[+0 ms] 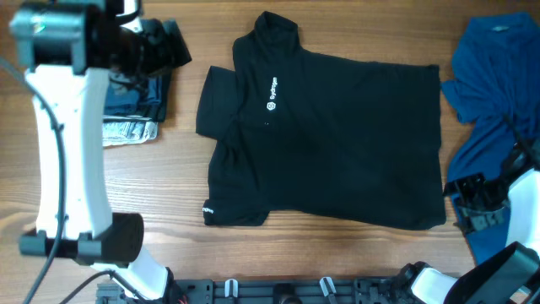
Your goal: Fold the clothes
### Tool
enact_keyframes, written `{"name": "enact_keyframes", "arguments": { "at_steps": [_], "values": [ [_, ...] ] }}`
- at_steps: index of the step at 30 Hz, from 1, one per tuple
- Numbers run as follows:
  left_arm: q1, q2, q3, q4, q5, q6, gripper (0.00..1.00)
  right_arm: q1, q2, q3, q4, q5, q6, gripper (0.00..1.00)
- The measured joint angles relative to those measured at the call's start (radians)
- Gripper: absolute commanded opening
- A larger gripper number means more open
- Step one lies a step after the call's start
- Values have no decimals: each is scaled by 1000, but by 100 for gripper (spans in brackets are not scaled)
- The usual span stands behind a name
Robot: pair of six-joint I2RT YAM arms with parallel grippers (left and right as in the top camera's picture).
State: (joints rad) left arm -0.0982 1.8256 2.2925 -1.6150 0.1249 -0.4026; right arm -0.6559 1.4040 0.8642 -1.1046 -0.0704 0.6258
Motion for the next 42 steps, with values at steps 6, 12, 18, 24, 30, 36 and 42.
{"name": "enact_keyframes", "arguments": {
  "at_steps": [6,12,18,24,30,36,42],
  "values": [
    [0,23,-273,125,0,0,89,0,-1,-164,187,27,37,56],
    [0,23,-387,172,0,0,88,0,-3,-267,319,23,44,36],
    [-1,23,-510,177,0,-30,83,0,-3,-267,326,12,29,17],
    [-115,22,-729,198,-30,-77,84,0,-3,-267,328,11,29,15],
    [-223,-124,-1044,360,-52,-144,89,1,-3,-267,329,11,28,12],
    [-223,-156,-1327,553,17,-169,81,1,-3,-267,330,8,28,12],
    [-223,-156,-1425,615,57,-177,76,1,-3,-267,331,8,28,11]
  ]
}}
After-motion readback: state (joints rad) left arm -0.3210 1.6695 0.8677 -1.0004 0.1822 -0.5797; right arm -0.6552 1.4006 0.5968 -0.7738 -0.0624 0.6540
